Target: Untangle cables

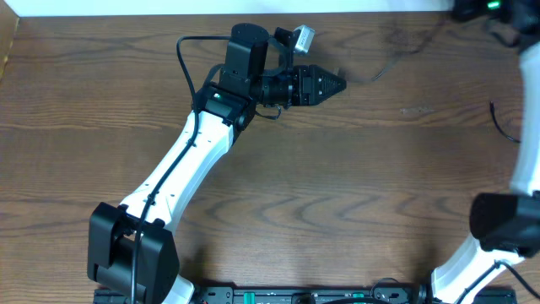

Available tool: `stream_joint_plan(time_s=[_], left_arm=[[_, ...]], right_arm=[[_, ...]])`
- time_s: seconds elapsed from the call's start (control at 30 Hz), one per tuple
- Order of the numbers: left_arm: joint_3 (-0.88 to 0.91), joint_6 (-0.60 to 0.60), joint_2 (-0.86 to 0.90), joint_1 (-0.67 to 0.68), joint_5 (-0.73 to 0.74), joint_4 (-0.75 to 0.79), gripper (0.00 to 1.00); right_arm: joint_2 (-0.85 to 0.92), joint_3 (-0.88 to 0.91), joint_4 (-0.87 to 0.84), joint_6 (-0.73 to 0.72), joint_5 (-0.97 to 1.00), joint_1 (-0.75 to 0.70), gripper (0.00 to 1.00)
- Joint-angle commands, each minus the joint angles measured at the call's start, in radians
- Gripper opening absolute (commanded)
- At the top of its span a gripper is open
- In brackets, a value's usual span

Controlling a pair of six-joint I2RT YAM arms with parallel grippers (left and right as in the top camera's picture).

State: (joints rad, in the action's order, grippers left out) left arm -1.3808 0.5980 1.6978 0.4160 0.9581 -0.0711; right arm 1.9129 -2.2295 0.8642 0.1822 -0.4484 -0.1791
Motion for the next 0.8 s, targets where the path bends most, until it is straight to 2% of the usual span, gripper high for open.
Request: stream_joint_plan(time_s=[0.0,0.17,0.47,0.5,0.57,0.6,0.63,0.77], left_arm=[[-0.009,-0.025,-0.032,-0.003,-0.01,0.0,0.44],[-0.009,-0.025,-0.032,-0.003,-0.01,0.0,0.44],[-0.009,-0.025,-0.032,-0.003,-0.01,0.0,0.44],[-0.009,-0.025,-0.032,-0.003,-0.01,0.0,0.45],[-0.009,-0.029,-0.032,-0.003,-0.011,0.0,0.45],[-0.009,-0.034,-0.032,-0.003,-0.016,0.0,0.45],[-0.009,-0.045,-0.032,-0.003,-0.027,-0.004,0.44],[-0.009,-0.06,-0.032,-0.003,-0.118,-0.044,0.44]], right_arm=[[-0.048,-0.028,-0.032,-0.127,0.228,-0.09,0.01],[-0.024,-0.027,-0.06,-0.134,0.262,-0.227,0.01],[0.123,-0.027,-0.064,-0.134,0.262,-0.346,0.01],[0.138,-0.027,-0.065,-0.134,0.261,-0.352,0.06],[0.163,-0.027,-0.055,-0.134,0.243,-0.357,0.61],[0.166,-0.027,-0.043,-0.134,0.231,-0.357,0.76],[0.166,-0.027,-0.029,-0.134,0.215,-0.357,0.85],[0.145,-0.028,0.024,-0.133,0.144,-0.35,0.99]])
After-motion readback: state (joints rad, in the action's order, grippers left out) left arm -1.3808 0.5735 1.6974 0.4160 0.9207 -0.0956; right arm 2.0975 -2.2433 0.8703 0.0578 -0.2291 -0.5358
